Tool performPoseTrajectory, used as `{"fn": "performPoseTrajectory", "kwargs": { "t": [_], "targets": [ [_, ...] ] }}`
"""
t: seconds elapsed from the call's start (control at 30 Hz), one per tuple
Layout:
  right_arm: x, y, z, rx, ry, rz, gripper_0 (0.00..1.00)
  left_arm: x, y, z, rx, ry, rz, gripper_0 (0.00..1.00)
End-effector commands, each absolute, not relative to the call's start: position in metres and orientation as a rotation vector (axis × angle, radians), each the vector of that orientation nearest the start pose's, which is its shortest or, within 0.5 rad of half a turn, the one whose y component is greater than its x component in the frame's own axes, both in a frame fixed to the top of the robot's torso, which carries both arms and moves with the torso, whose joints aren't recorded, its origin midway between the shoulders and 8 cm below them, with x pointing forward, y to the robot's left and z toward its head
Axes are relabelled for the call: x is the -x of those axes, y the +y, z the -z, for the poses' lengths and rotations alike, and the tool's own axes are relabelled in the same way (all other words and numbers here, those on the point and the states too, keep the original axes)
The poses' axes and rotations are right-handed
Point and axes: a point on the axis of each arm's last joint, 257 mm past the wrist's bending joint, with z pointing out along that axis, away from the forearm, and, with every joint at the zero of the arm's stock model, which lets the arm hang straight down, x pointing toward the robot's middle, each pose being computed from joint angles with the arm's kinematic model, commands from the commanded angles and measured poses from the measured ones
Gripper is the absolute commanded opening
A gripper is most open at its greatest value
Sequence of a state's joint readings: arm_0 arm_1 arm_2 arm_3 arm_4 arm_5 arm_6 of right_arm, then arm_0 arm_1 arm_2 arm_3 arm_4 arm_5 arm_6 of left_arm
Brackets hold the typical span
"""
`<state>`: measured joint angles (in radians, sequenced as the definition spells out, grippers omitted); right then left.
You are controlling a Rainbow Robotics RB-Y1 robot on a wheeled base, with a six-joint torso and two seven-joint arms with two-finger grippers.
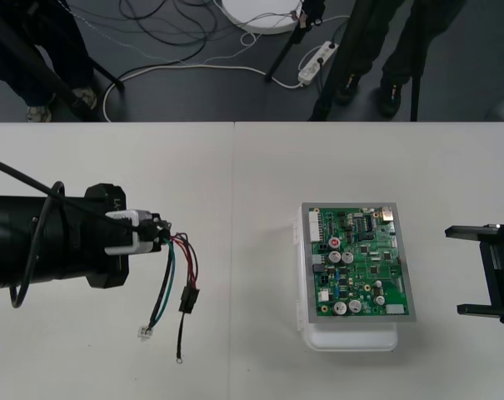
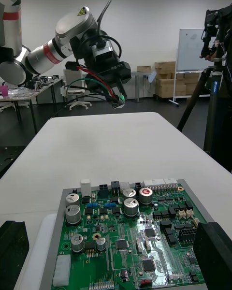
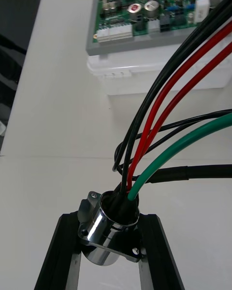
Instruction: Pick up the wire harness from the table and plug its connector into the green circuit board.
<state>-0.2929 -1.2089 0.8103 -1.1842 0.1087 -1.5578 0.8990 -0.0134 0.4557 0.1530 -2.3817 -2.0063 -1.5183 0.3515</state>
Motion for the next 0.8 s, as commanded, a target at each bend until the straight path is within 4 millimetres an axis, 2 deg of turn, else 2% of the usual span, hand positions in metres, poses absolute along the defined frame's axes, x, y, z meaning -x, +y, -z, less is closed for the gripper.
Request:
{"fn": "performPoseTrajectory", "kwargs": {
  "t": [0.03, 0.4, 0.8],
  "targets": [
    [-0.311, -0.245, 0.15, 1.255, 0.998, -0.968, 1.0, -0.365, 0.11, 0.125, -1.653, 1.385, 0.02, 0.0],
    [-0.311, -0.245, 0.15, 1.254, 1.003, -0.971, 1.0, -0.394, 0.086, 0.115, -1.531, 1.503, -0.033, 0.0],
    [-0.311, -0.245, 0.15, 1.247, 1.01, -0.982, 1.0, -0.408, 0.057, 0.101, -1.383, 1.592, -0.018, 0.0]
  ]
}}
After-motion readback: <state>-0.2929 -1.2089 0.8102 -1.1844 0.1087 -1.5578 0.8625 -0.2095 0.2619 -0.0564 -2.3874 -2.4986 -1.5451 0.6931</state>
